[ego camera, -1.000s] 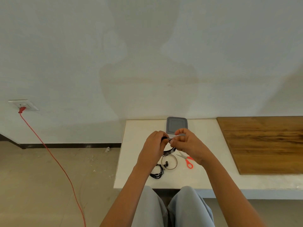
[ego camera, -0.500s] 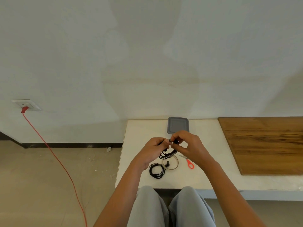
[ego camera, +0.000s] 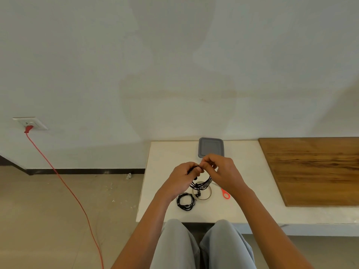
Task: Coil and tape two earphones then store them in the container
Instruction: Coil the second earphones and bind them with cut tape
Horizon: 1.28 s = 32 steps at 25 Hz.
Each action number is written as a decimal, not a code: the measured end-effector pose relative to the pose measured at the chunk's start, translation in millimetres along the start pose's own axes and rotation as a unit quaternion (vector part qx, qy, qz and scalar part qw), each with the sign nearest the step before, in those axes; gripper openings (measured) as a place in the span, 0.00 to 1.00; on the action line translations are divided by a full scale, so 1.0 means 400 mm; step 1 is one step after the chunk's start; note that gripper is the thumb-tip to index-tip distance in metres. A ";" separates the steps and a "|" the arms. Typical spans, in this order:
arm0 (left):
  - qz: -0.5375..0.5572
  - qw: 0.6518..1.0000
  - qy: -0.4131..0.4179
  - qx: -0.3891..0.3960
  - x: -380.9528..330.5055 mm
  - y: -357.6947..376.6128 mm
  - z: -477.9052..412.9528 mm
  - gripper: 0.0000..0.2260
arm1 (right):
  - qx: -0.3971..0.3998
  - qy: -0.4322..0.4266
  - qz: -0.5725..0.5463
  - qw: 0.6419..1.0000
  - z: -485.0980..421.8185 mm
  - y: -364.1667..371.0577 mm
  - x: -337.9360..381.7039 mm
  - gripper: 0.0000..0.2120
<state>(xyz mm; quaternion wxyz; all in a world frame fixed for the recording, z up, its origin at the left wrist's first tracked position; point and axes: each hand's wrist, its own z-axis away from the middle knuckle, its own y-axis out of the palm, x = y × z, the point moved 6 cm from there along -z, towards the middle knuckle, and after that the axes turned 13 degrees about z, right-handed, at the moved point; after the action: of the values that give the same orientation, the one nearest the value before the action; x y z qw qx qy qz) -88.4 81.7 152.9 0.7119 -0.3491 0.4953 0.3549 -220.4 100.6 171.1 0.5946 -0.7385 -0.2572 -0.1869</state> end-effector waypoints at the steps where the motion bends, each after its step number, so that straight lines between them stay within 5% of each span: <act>1: -0.033 0.999 0.012 -0.002 0.000 0.001 -0.003 0.07 | 0.011 0.015 -0.002 1.000 -0.001 0.007 -0.003 0.05; 9: -0.178 0.969 0.138 -0.099 0.009 0.014 -0.002 0.07 | 0.078 0.256 -0.122 0.956 0.009 0.085 -0.056 0.14; 12: -0.125 0.973 0.144 -0.127 0.019 -0.007 0.003 0.05 | 0.102 0.282 -0.180 0.937 0.014 0.099 -0.070 0.13; 19: 0.118 0.974 -0.047 -0.190 0.093 -0.039 -0.019 0.04 | 0.065 0.157 -0.185 0.968 0.019 0.120 -0.041 0.01; 26: 0.143 0.957 -0.182 -0.173 0.228 -0.019 -0.057 0.08 | 0.064 0.132 -0.111 0.983 0.034 0.193 -0.065 0.04; 32: 0.272 0.919 -0.243 -0.151 0.410 -0.014 -0.054 0.10 | 0.069 0.282 -0.110 0.951 0.077 0.340 -0.203 0.06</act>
<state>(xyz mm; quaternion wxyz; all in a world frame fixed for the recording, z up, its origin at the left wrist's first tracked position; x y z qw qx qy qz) -51.4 86.7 -8.2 0.6251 -0.2073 0.3232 0.6796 -204.2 96.1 10.6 0.6684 -0.5799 -0.1705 -0.4335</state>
